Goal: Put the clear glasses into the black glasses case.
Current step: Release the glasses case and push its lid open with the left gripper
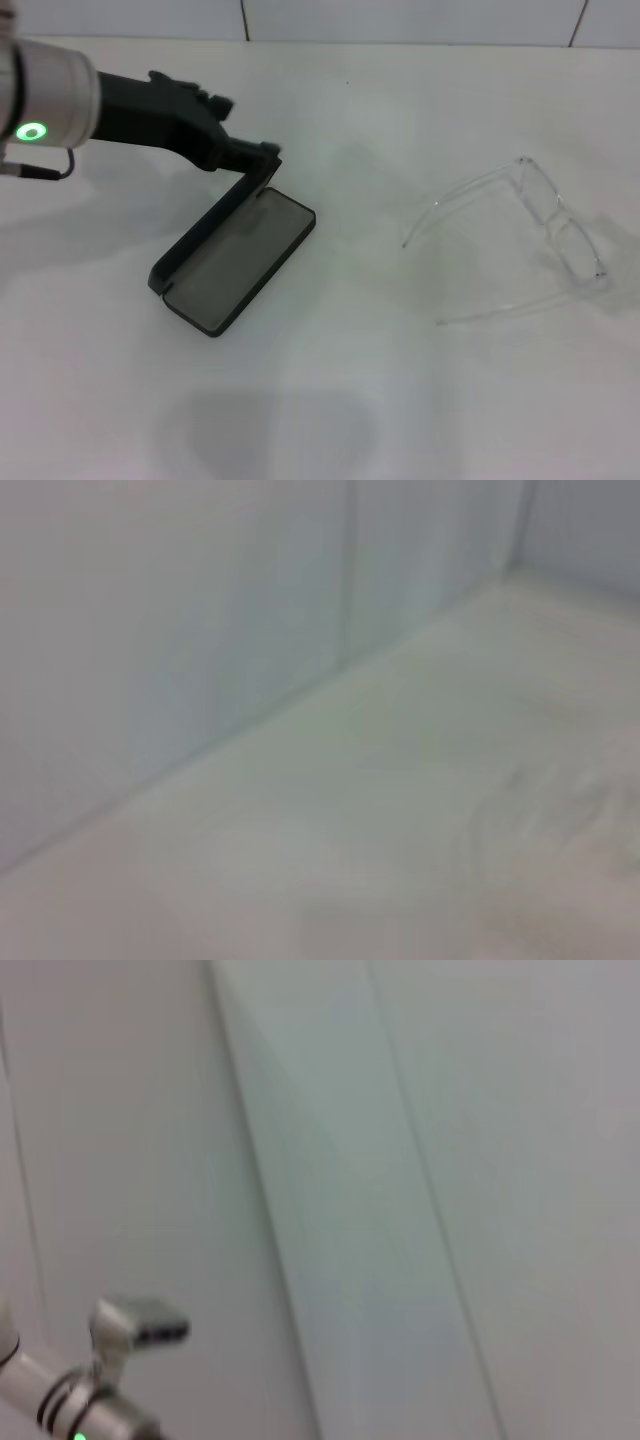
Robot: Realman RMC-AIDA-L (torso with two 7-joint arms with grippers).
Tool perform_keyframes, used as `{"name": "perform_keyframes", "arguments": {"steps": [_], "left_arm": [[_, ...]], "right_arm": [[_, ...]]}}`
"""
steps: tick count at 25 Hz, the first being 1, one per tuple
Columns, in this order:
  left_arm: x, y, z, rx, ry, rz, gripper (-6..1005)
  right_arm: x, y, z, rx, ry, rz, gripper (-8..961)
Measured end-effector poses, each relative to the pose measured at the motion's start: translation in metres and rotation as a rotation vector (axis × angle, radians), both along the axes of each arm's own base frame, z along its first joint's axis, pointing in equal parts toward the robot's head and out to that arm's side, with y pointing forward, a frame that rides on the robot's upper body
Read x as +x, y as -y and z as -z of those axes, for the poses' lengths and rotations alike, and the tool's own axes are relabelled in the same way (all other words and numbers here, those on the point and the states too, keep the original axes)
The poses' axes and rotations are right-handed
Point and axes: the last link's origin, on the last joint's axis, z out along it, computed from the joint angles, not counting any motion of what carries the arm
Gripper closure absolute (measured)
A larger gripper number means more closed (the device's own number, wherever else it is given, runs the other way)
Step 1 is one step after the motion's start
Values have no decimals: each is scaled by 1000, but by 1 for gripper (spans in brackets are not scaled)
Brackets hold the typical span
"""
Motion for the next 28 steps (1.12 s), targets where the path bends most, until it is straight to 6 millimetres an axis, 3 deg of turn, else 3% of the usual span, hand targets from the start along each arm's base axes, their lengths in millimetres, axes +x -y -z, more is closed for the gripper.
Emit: {"name": "perform_keyframes", "arguments": {"steps": [7,16,20,28], "left_arm": [[8,-11,28,36,-244,-76,183],[-3,-13,53,-54,-295,-143,183],[-11,-17,59,-73,-328,-173,183],[-13,-21,60,-82,-376,-186,284]], "right_arm": [[8,13,-2,7,-15,23,161],[5,6,-2,6,-3,9,166],[4,2,-3,8,1,8,168],[4,2,-2,16,5,11,173]]}}
